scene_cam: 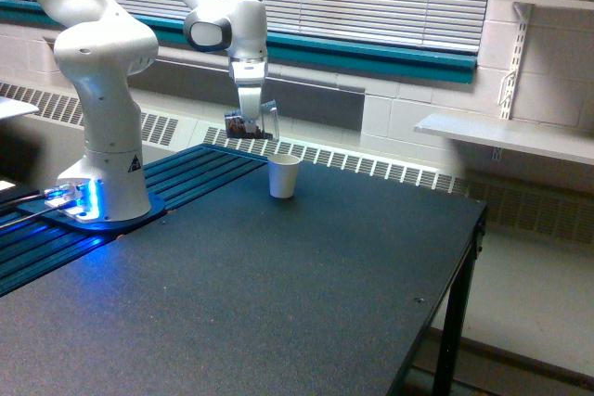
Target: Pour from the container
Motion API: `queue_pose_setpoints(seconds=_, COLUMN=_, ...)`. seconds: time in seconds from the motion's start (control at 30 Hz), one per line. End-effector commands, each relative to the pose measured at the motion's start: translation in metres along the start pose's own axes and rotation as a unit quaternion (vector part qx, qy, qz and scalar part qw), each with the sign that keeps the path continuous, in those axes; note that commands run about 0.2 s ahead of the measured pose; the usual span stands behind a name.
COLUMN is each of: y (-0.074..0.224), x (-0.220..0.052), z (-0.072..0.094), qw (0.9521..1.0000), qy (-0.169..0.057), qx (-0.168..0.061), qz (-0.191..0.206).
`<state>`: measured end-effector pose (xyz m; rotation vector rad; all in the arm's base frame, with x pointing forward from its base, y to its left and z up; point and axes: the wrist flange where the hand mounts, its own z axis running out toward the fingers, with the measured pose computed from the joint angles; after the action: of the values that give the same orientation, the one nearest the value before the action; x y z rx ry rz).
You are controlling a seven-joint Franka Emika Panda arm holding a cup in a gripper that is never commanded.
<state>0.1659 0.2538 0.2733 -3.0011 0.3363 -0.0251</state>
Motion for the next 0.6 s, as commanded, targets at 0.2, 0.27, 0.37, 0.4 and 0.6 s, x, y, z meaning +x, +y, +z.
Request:
queue_pose_setpoints(seconds=0.2, y=0.0215, x=0.0103, z=0.012, qw=0.9998, qy=-0.012, qx=-0.013, qz=0.014)
queue_pose_setpoints(seconds=0.27, y=0.0223, x=0.0108, z=0.0124, qw=0.9997, qy=-0.016, qx=-0.01, qz=0.016)
queue_pose_setpoints(seconds=0.37, y=0.0244, x=0.0142, z=0.0119, qw=0.9996, qy=-0.018, qx=-0.01, qz=0.021)
queue_pose_setpoints(seconds=0.4, y=0.0252, x=0.0151, z=0.012, qw=0.9996, qy=-0.018, qx=-0.012, qz=0.021)
queue_pose_setpoints(seconds=0.6, y=0.0284, x=0.017, z=0.0129, qw=0.9994, qy=-0.027, qx=-0.015, qz=0.018)
